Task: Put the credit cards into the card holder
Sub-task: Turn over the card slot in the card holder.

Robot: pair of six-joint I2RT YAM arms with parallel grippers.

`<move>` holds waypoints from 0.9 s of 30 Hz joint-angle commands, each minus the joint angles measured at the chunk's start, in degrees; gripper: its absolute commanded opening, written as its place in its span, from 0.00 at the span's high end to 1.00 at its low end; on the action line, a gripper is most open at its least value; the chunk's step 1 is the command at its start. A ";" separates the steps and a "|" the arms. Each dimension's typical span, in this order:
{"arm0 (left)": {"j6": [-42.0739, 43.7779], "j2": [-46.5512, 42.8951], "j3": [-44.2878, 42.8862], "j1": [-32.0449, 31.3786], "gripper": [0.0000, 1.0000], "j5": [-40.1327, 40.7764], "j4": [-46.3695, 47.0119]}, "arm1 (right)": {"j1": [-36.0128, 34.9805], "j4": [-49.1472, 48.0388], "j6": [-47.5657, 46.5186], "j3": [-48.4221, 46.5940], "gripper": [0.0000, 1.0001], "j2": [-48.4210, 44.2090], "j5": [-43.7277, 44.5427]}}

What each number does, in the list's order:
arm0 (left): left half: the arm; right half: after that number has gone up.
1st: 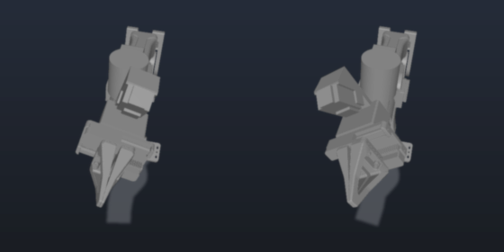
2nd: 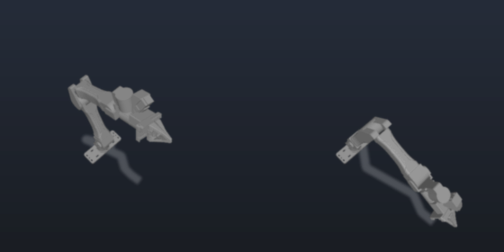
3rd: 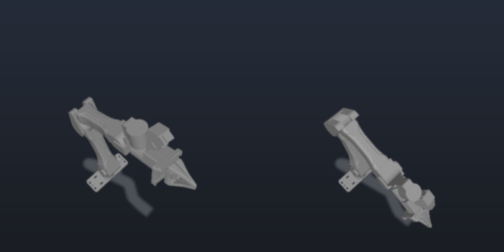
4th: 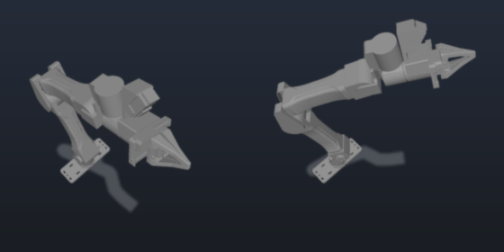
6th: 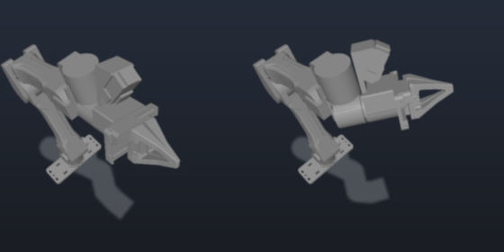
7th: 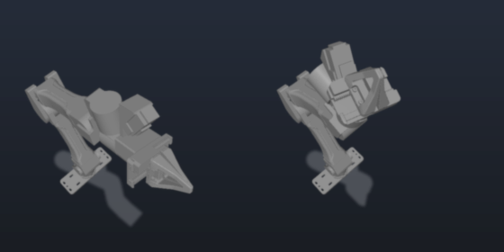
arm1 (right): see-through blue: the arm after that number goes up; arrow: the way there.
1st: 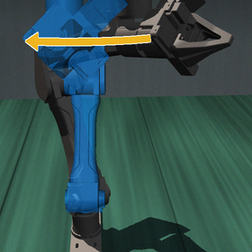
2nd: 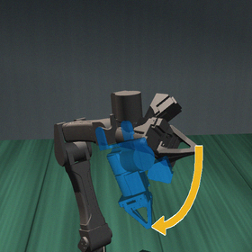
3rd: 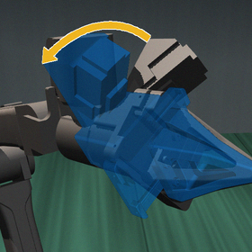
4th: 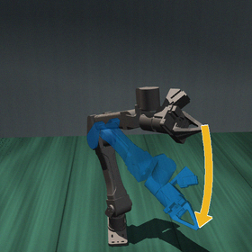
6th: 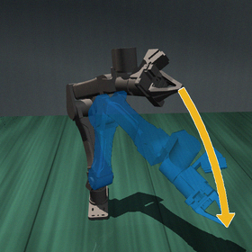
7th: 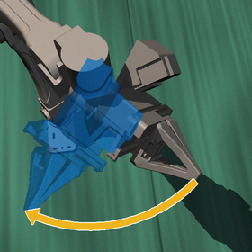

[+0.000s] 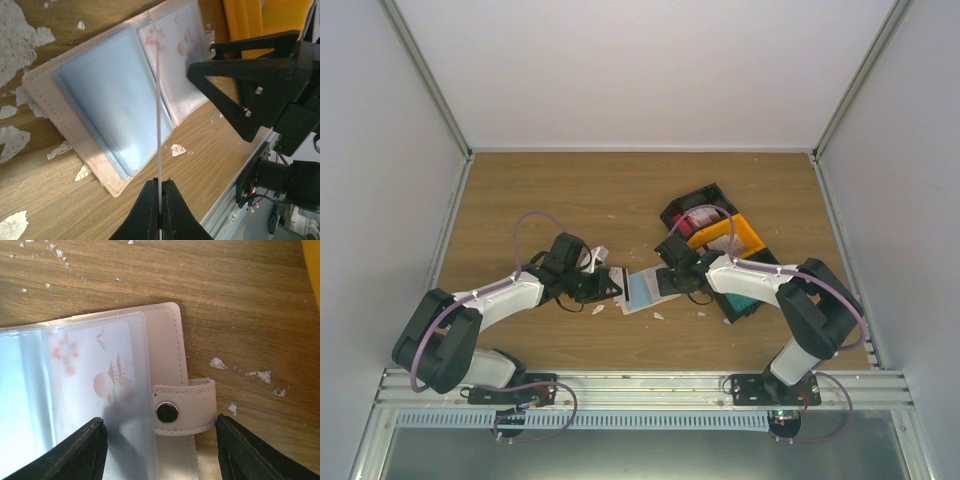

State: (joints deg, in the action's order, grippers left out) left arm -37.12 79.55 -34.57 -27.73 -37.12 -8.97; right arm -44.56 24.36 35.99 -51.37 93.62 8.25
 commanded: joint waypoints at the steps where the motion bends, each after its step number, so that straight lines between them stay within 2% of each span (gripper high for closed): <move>1: -1.65 -3.63 1.30 -0.44 1.00 2.36 3.24 | 2.08 -4.20 -2.50 2.14 0.40 0.56 -5.36; 7: -2.44 -5.79 1.83 -0.44 1.00 4.29 4.13 | 4.80 -5.86 -1.12 6.33 0.39 -0.94 -11.59; 11: -1.87 -5.81 1.87 -0.40 1.00 4.38 4.01 | 4.50 -5.95 1.74 7.08 0.44 -0.65 -14.32; 19: -1.10 -5.90 3.06 -0.41 1.00 3.28 4.42 | -1.73 -4.53 9.65 3.91 0.54 0.11 -14.86; 24: -1.76 -5.23 4.29 -0.42 1.00 2.88 5.36 | -3.11 -2.71 12.12 2.50 0.57 -0.51 -10.19; 27: -2.19 -4.33 4.84 -0.42 1.00 2.52 6.53 | -3.44 0.80 9.91 0.22 0.53 -0.76 -5.97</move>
State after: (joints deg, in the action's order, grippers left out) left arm -39.05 74.72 -30.81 -27.73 -33.61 -6.57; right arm -47.62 20.27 45.56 -47.97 92.71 -3.57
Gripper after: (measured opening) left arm 0.023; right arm 0.446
